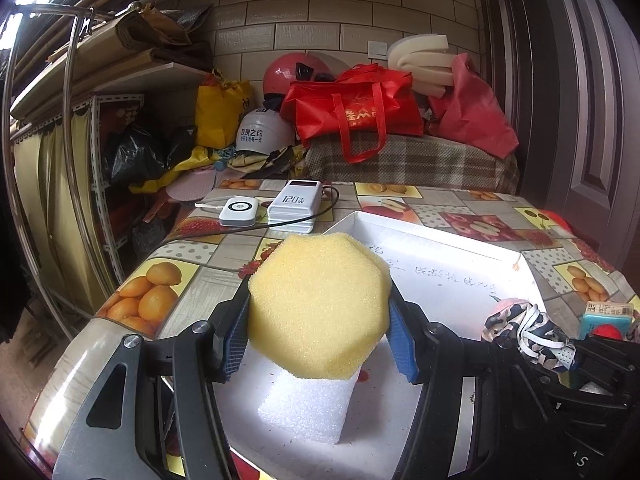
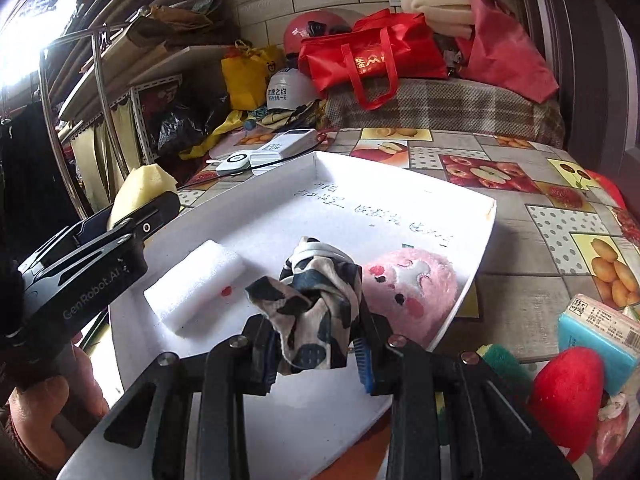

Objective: Organize soft objects
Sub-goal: 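Carry cloth and sponge into the white box and open both tools, then move both open tools back over the table toward the remaining items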

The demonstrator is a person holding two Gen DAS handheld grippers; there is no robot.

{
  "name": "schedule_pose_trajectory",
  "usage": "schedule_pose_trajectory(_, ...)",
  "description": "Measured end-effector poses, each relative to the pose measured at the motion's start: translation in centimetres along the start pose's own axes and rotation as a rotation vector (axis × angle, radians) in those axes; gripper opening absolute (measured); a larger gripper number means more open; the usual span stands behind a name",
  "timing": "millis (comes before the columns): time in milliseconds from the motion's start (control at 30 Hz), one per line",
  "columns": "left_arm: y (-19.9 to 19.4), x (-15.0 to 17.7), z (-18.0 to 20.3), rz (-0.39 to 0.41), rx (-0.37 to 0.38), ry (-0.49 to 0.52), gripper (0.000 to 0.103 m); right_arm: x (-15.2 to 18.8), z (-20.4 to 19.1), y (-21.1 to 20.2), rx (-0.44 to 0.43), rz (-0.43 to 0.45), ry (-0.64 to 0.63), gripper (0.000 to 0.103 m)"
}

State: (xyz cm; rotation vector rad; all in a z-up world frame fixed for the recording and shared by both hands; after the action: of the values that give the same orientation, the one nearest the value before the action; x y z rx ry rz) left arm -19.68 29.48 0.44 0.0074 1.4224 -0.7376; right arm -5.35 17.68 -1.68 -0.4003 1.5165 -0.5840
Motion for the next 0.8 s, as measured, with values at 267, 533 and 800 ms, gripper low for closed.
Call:
schedule_pose_trajectory(267,1.2,0.0,0.8,-0.044,-0.006,-0.011,0.061,-0.5,-1.1,0.1,0.008,0.014,-0.055,0.030)
schedule_pose_trajectory(533,0.7,0.2,1.5,-0.014,-0.038,0.031,0.066,-0.5,-1.6,0.3,0.022,-0.001,-0.084,0.034)
schedule_pose_trajectory(800,0.0,0.1,1.0,0.030,-0.088,0.009,0.089,-0.5,-1.6,0.0,0.054,0.016,-0.096,0.098)
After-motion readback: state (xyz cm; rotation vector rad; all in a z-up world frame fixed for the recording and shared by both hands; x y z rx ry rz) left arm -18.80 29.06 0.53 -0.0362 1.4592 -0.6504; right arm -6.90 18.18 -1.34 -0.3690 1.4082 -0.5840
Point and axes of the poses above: each gripper's, at about its wrist camera, not at the fingertips, and y roughly the way its jaws point, z to its right, x to its underside, the point moved 3 cm from there along y, roughly the way its jaws point, and after that the axes turned 8 degrees about -y, right-handed, at the moved point
